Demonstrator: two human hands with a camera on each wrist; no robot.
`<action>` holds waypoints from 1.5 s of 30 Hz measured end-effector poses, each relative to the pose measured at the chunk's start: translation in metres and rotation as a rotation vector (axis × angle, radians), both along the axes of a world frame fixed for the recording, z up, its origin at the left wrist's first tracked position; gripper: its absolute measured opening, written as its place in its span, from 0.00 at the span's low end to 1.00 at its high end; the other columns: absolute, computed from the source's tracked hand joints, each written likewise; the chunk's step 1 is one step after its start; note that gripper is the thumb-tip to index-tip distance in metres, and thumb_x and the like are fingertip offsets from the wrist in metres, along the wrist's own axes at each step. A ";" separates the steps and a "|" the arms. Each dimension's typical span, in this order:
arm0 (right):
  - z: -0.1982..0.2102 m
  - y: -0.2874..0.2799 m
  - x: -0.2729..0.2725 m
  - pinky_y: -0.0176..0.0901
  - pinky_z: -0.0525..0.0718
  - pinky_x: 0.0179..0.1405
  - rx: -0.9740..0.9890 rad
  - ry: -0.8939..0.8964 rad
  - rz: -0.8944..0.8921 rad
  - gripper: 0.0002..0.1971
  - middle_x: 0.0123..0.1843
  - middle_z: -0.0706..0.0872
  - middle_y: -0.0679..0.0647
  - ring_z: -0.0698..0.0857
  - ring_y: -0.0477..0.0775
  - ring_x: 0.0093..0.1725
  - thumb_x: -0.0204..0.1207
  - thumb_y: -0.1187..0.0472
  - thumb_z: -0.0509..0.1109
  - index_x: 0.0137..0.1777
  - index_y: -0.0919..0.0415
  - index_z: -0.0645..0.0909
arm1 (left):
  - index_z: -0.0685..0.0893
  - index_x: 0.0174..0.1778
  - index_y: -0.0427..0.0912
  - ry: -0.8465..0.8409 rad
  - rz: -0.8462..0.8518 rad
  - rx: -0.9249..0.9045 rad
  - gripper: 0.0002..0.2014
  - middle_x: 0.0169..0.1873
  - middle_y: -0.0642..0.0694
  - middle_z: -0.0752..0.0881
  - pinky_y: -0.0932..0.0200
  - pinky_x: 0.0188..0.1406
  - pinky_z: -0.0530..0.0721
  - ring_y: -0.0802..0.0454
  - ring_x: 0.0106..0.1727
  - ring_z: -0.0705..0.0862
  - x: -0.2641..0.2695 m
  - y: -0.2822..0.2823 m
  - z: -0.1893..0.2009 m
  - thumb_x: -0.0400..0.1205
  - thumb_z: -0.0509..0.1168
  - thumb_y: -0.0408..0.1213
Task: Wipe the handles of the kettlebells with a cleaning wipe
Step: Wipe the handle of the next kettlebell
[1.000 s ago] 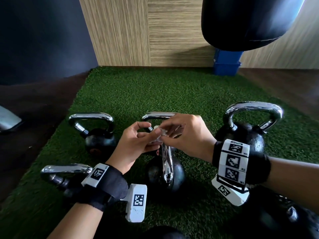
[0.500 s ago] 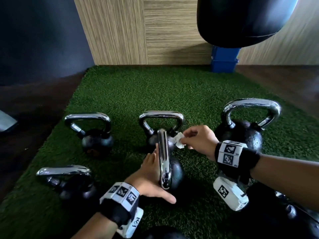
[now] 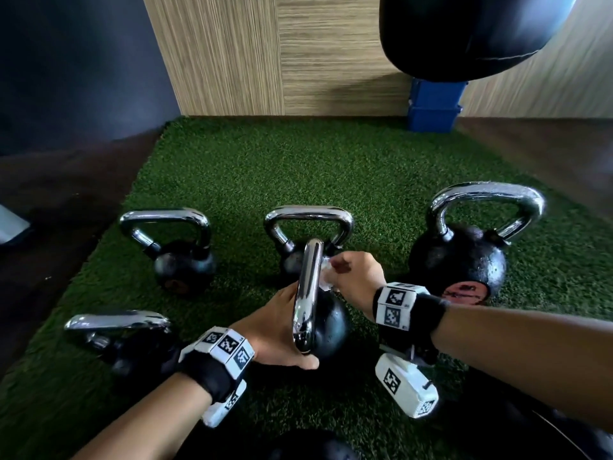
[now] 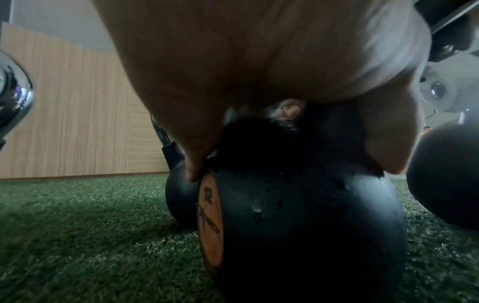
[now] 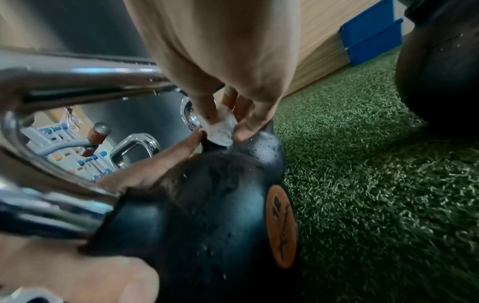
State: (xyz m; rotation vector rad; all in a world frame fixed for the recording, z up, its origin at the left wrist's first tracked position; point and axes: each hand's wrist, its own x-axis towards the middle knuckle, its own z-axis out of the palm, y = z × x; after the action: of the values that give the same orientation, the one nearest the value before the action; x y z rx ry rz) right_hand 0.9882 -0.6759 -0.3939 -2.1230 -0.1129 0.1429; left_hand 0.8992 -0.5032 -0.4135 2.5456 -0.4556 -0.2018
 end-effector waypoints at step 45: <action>0.060 -0.016 -0.028 0.45 0.89 0.45 -0.152 -0.813 0.670 0.09 0.48 0.88 0.59 0.88 0.53 0.42 0.76 0.68 0.78 0.55 0.68 0.91 | 0.65 0.83 0.46 0.194 -0.070 -0.044 0.52 0.78 0.47 0.71 0.46 0.85 0.67 0.48 0.81 0.69 0.040 0.020 -0.003 0.66 0.86 0.51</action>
State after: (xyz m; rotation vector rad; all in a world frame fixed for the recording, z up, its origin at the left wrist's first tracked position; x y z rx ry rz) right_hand 0.9602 -0.6916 -0.3340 -2.0905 -1.3205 -0.3400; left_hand 0.9389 -0.4837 -0.4165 2.4387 -0.4683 -0.4551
